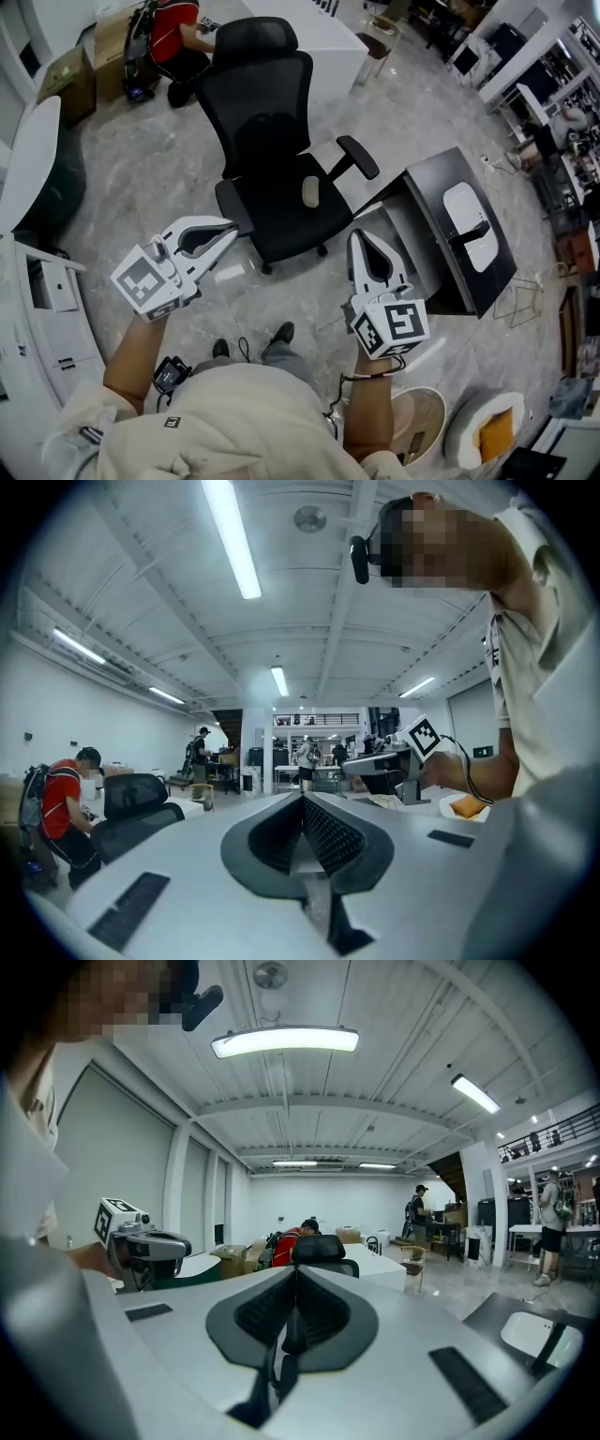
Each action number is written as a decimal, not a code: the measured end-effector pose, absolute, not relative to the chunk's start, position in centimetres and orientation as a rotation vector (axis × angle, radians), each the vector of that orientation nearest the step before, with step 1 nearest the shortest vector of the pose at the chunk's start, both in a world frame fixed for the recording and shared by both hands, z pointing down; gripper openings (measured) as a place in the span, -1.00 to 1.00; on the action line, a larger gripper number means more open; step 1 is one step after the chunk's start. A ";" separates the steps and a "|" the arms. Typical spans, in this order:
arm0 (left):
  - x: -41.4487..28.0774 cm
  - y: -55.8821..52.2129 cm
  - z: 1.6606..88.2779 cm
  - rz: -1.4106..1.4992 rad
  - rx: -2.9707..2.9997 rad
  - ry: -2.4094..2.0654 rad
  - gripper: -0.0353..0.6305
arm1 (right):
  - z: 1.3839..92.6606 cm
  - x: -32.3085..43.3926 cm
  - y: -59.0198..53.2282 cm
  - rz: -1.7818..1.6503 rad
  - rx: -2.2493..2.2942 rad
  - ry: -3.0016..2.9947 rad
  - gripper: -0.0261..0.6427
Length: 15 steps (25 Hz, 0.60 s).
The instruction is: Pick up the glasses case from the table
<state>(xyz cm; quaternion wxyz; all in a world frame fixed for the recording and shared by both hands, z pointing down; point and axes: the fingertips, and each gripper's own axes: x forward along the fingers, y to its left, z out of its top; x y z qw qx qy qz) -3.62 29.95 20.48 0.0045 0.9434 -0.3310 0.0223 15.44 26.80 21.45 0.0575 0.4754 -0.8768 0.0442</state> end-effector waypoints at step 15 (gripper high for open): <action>2.2 24.2 21.5 0.128 2.795 -1.250 -0.85 | 22.3 20.6 16.7 0.192 1.230 -2.773 -0.85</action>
